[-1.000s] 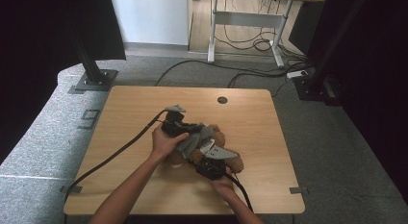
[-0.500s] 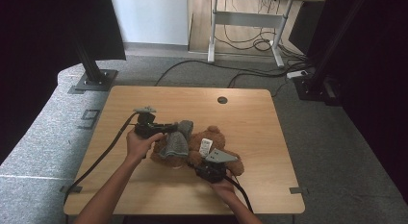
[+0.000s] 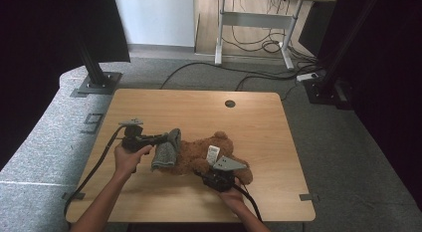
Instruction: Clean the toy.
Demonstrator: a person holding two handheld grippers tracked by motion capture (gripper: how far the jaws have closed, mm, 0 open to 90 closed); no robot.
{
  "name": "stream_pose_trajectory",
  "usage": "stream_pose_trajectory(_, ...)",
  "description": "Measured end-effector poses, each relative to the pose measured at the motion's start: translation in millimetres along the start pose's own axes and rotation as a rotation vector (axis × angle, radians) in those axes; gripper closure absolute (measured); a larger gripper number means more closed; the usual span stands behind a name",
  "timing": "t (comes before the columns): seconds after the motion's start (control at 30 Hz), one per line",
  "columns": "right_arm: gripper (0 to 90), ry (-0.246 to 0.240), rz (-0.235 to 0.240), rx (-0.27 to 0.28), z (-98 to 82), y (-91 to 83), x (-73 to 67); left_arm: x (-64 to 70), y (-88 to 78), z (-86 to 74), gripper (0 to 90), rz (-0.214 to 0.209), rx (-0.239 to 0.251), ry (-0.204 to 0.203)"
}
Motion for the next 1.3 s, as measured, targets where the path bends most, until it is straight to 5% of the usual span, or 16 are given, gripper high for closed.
stream_pose_trajectory(0.43,59.9,0.037,0.018,-0.056,-1.9,-22.2,-1.4,0.7,5.3,-10.4,81.6,-0.010,0.026,0.006)
stream_pose_trajectory(0.63,47.3,0.056,-0.006,-0.025,12.8,-46.1,2.1,1.7,6.1,-13.4,81.5,-0.009,0.032,0.024)
stream_pose_trajectory(0.77,43.3,0.074,-0.057,0.022,35.5,-68.6,18.3,1.7,6.5,-14.3,81.5,-0.012,0.041,0.029)
stream_pose_trajectory(0.9,41.9,0.111,-0.119,0.044,57.7,-81.9,48.4,2.2,6.5,-14.5,81.5,-0.010,0.045,0.034)
stream_pose_trajectory(1.1,30.6,0.181,-0.149,-0.076,60.8,-59.8,92.3,2.0,7.5,-14.9,81.5,-0.018,0.047,0.029)
stream_pose_trajectory(1.3,19.0,0.218,-0.136,-0.178,48.1,-36.0,102.1,-0.7,8.3,-16.7,81.5,-0.038,0.049,0.010)
Point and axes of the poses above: each handheld gripper's, and its own axes: y roughly forward along the jaws, z roughly out of its top, x roughly to its right, the point moved 9 cm from there along y, roughly forward along the jaws, and after that the axes turned 14 degrees about -x, right-handed, at the moved point
